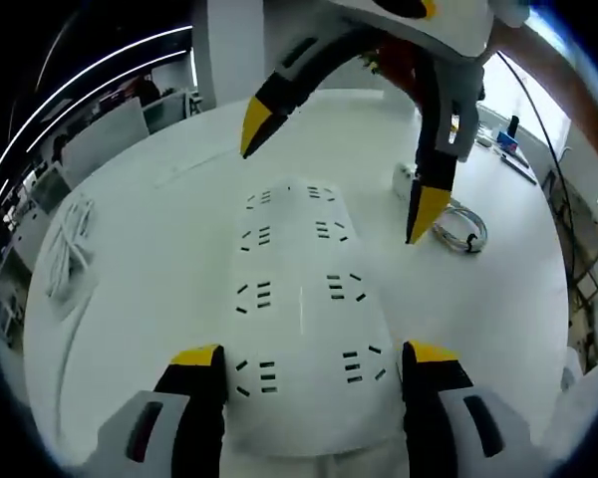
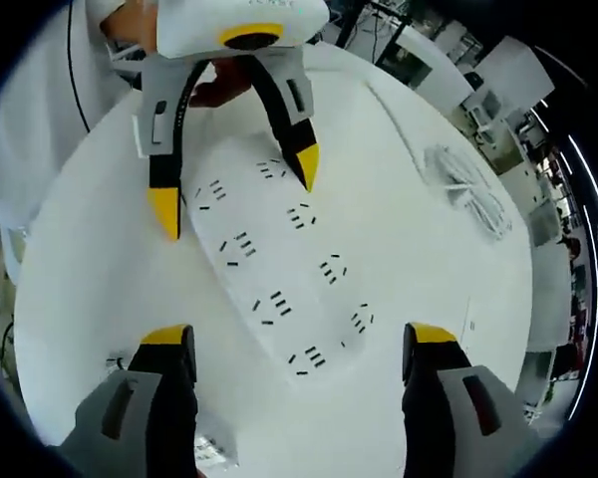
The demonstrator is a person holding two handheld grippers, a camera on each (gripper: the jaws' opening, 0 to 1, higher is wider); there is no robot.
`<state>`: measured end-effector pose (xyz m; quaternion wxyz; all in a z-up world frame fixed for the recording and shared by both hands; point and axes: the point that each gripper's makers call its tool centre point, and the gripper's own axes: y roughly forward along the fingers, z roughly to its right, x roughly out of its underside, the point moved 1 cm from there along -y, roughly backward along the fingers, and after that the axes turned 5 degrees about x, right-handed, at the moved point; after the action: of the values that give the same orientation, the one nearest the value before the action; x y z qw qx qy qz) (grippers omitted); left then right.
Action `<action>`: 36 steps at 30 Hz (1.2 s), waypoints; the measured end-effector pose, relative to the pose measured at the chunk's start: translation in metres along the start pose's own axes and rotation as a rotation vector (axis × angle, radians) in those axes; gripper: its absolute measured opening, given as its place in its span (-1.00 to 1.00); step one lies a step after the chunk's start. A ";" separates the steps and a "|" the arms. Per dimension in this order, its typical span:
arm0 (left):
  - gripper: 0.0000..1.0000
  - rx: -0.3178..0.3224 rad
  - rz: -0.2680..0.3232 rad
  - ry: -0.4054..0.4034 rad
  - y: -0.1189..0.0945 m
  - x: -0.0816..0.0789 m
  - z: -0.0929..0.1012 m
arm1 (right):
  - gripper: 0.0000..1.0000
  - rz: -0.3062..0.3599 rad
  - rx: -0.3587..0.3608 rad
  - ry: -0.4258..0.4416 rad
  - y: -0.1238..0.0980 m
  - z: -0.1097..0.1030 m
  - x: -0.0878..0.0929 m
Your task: Straighten the power strip on the desk, plug the charger into it
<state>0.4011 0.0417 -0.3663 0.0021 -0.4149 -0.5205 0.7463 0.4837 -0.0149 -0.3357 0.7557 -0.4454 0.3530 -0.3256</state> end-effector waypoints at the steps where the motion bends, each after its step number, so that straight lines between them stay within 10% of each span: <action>1: 0.46 0.000 0.000 -0.001 0.000 0.000 0.000 | 0.67 -0.014 -0.008 -0.006 0.002 0.001 0.002; 9: 0.46 -0.002 -0.003 0.001 -0.001 0.000 0.001 | 0.58 -0.137 -0.060 -0.072 0.015 0.010 0.014; 36: 0.46 -0.005 -0.008 0.003 0.000 -0.001 0.002 | 0.32 -0.127 -0.184 -0.191 0.027 0.002 0.003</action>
<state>0.4005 0.0394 -0.3653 0.0048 -0.4142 -0.5239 0.7443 0.4919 -0.0054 -0.3599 0.7197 -0.5631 0.2790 -0.2951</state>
